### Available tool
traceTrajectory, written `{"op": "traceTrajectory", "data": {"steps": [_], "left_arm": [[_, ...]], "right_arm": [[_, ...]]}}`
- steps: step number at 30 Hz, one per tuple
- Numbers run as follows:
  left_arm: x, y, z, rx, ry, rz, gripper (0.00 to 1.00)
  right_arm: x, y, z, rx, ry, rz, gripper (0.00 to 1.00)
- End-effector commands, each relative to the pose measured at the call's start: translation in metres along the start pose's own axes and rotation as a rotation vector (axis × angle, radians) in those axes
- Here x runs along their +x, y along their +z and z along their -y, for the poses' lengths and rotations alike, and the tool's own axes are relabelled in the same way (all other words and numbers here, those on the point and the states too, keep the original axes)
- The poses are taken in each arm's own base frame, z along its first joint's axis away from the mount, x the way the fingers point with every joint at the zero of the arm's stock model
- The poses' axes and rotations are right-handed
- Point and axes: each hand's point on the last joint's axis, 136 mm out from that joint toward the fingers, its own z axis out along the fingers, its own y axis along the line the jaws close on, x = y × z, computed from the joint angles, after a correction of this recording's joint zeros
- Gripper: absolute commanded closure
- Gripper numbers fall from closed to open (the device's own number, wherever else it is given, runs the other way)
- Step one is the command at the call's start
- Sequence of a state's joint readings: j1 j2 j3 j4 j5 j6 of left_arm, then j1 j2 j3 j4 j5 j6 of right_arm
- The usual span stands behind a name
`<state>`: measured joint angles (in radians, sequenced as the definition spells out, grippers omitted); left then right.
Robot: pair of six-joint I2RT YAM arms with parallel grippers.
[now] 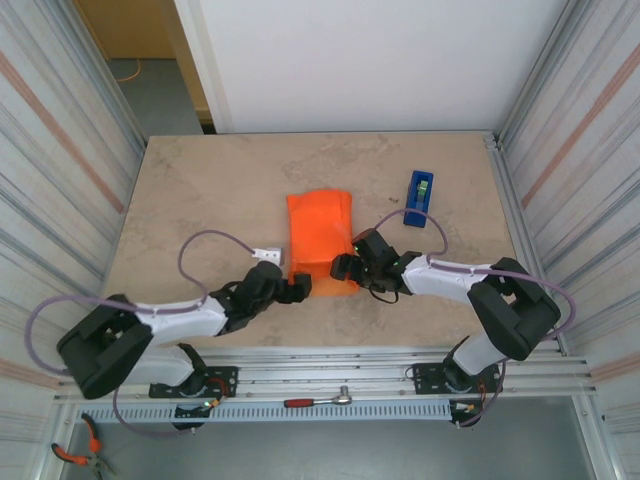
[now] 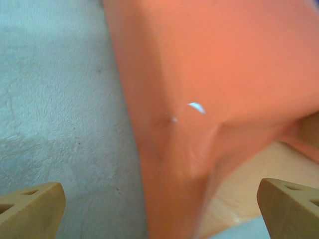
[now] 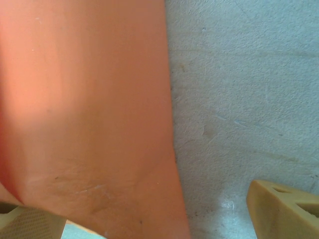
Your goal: Wrap the gift box in paper
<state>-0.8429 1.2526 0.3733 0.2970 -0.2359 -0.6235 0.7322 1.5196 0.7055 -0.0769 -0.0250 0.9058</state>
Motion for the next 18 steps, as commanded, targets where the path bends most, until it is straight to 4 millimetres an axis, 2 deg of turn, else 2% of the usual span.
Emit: {"op": "traceTrajectory", "data": {"steps": [1, 5, 10, 18], "left_arm": [[-0.005, -0.011, 0.002, 0.022, 0.024, 0.013, 0.01], [-0.015, -0.005, 0.001, -0.01, 0.059, 0.013, 0.01], [-0.012, 0.013, -0.003, -0.059, 0.092, -0.002, 0.01], [-0.013, 0.027, -0.019, -0.2, 0.074, 0.044, 0.02]], "right_arm": [[-0.004, 0.002, -0.002, -0.002, -0.026, 0.001, 0.11], [-0.001, 0.004, 0.0, -0.001, -0.028, -0.015, 0.11], [0.002, 0.003, -0.001, -0.016, -0.026, -0.025, 0.11], [0.003, -0.016, -0.004, -0.021, -0.048, -0.003, 0.12]]}}
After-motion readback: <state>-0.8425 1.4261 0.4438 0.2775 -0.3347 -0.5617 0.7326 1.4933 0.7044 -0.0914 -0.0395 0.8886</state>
